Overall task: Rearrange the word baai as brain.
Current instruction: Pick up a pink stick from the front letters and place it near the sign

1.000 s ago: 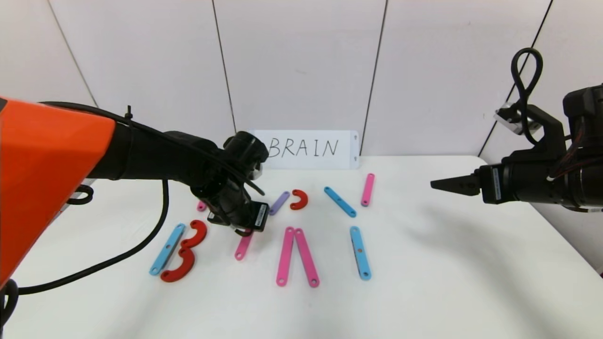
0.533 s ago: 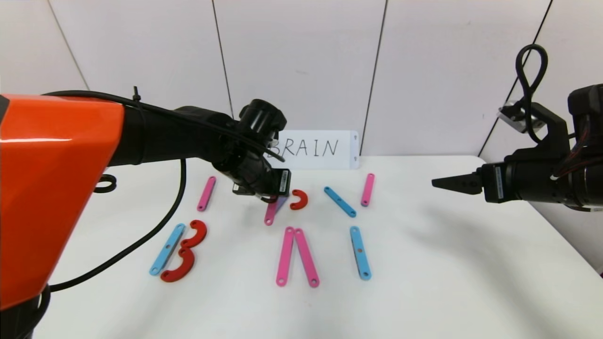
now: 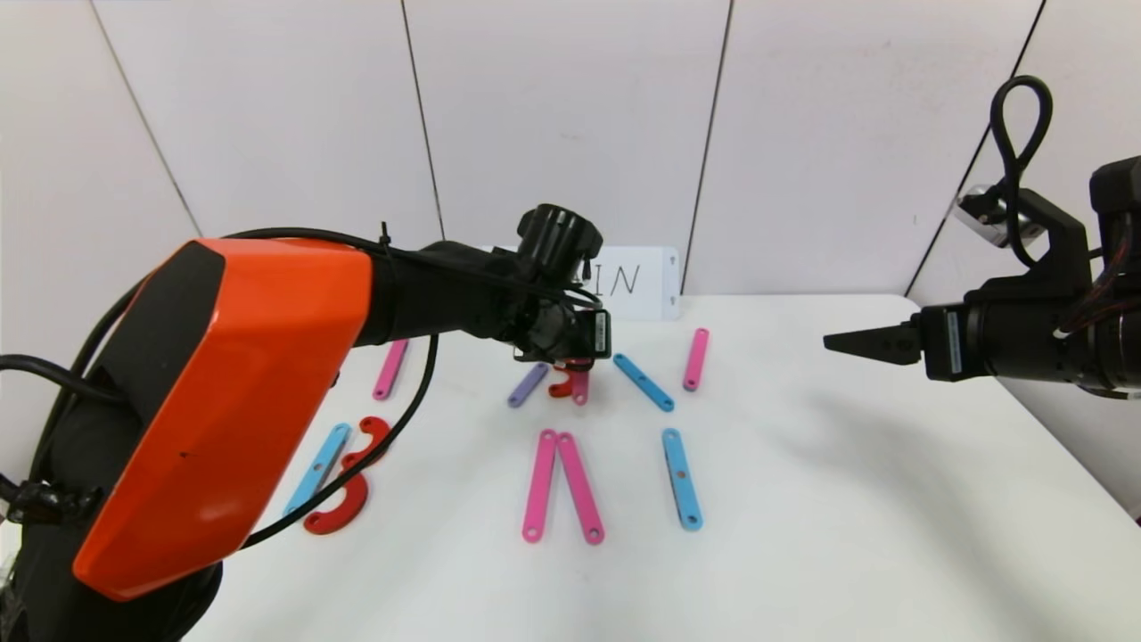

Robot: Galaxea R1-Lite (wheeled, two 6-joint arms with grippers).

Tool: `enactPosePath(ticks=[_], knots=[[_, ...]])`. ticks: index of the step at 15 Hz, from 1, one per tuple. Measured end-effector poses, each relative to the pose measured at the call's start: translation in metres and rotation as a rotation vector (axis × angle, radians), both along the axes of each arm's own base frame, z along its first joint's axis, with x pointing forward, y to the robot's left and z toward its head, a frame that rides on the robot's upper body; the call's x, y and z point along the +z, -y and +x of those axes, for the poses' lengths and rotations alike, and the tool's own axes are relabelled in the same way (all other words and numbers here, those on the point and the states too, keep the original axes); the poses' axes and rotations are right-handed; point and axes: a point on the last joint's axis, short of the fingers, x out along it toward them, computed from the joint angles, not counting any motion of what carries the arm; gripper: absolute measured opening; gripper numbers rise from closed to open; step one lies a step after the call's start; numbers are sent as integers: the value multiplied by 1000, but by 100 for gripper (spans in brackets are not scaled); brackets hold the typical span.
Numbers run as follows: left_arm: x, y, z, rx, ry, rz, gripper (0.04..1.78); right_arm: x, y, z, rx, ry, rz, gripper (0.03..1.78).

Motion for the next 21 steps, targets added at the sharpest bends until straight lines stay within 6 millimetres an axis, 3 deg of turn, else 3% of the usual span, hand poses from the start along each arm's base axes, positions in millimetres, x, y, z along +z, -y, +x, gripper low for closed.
enactPosePath(ticks=[5,10,16,18,21], knots=[[-26,22,11,-13,71,-42,28,0,0,-3,1,1,-2,174],[-45,25,15,22,65,4,28,-1,0,-4,4,0,-4,174],[-53,26,18,32,65,6,30,-1,0,-4,5,1,-4,174],[-55,26,19,36,69,14,40,-1,0,-4,4,0,-4,174],[-56,27,20,36,74,11,76,-1,0,-4,5,0,-4,174]])
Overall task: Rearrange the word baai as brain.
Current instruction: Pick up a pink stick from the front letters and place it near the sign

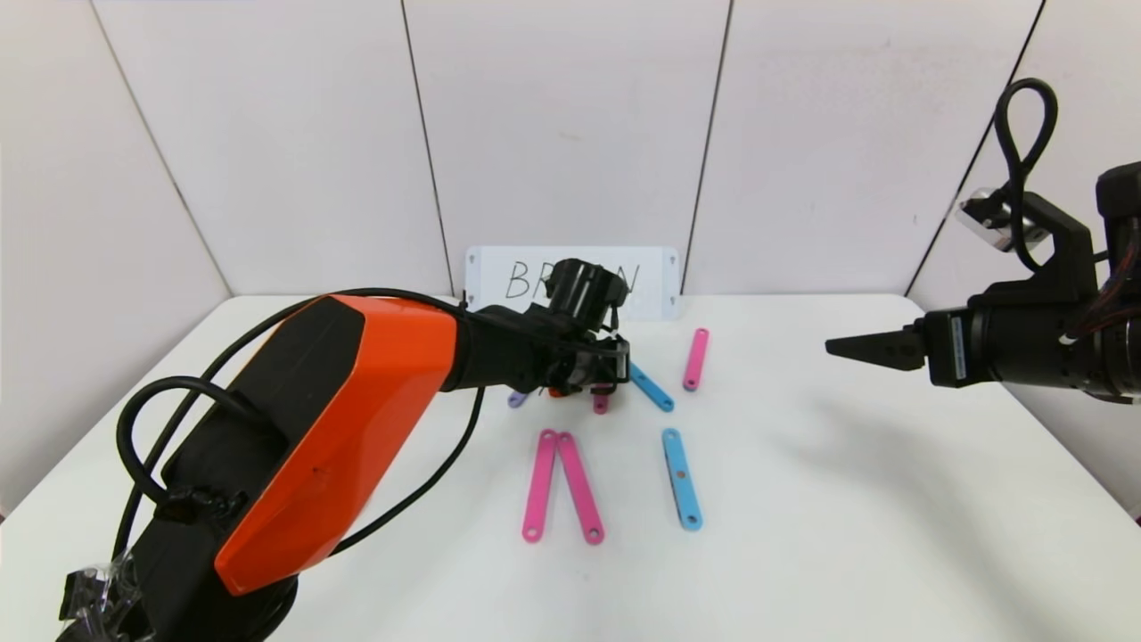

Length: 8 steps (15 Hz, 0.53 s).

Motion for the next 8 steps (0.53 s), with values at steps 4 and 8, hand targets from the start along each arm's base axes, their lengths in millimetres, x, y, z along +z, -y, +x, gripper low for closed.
enactPosePath(ticks=[4,8], knots=[[1,1,1,0,13,-14,142,0,0,0,0,0,0,174],[12,-2,1,2,35,-28,173,0,0,0,0,-1,0,174]])
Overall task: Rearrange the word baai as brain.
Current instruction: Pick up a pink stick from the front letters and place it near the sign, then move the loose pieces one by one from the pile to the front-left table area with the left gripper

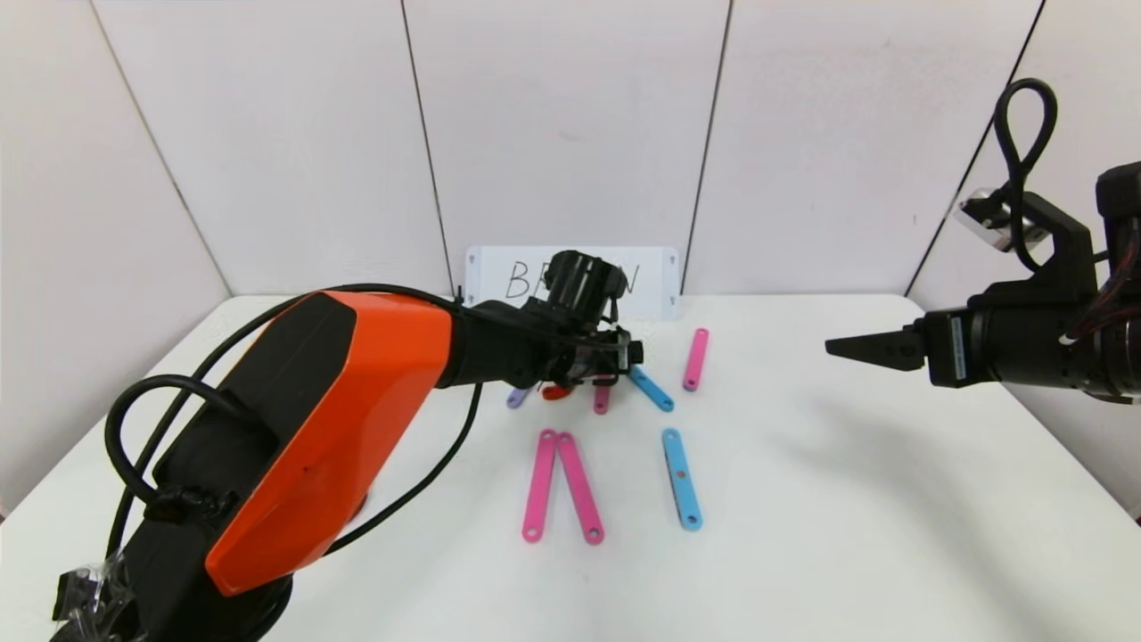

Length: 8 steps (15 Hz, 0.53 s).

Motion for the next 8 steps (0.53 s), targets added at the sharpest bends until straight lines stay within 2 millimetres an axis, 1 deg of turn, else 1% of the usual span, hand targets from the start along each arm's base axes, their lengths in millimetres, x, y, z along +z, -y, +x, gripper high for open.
enactPosePath(ticks=[3,6,8], knots=[[14,-11,3,19,21,-4,174,0,0,0,-1,0,0,174],[28,-29,6,29,36,37,174,-1,0,0,2,-2,-1,174],[36,-42,5,45,7,64,174,-2,0,1,2,-5,-2,174]])
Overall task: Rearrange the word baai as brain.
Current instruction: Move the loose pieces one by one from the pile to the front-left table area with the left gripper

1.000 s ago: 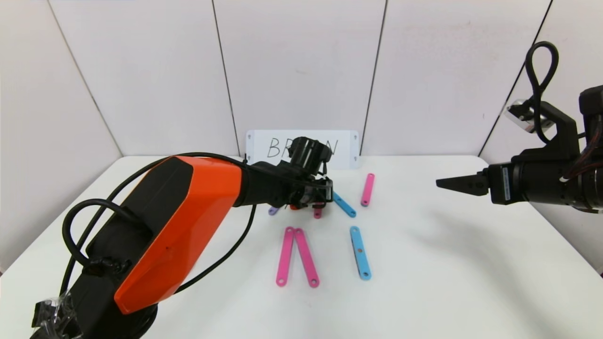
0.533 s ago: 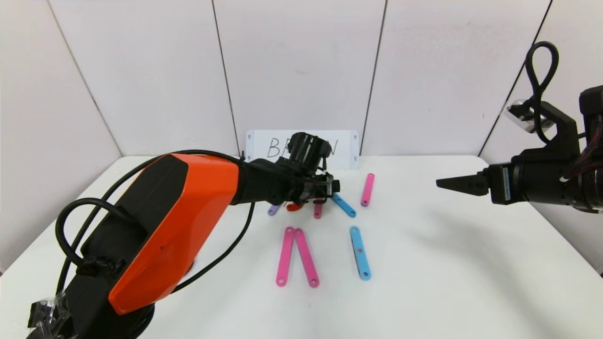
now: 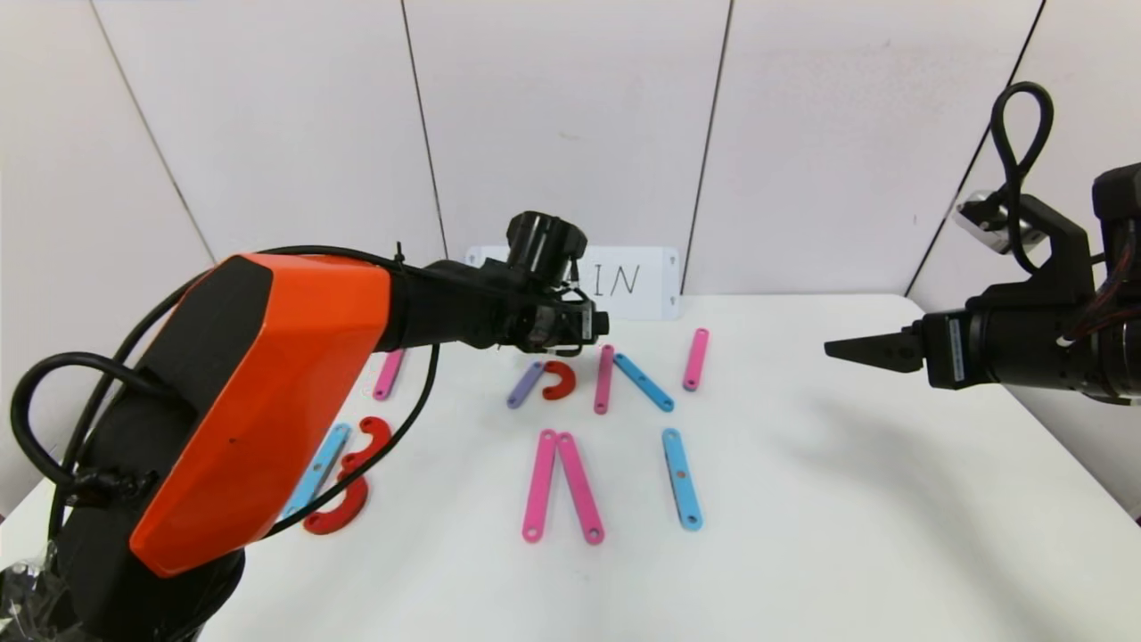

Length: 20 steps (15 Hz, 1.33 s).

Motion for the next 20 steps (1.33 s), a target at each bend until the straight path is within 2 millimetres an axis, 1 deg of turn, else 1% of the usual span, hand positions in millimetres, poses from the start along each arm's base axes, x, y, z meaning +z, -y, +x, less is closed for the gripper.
enactPosePath(ticks=[5,9,11,13,16,20], knots=[[19,-43,-7,65,-123,80,174,-1,0,1,1,-5,-1,174],[27,-73,-28,70,-293,194,174,-3,-1,1,4,-11,-1,174],[29,-85,-33,71,-328,226,174,-3,-1,1,4,-12,-1,174],[29,-94,-34,56,-329,261,174,-4,-1,1,4,-13,-2,174],[30,-103,-31,64,-325,269,174,-4,-1,1,4,-14,-2,174],[33,-137,-17,122,-311,278,174,-5,-2,2,6,-18,-2,174]])
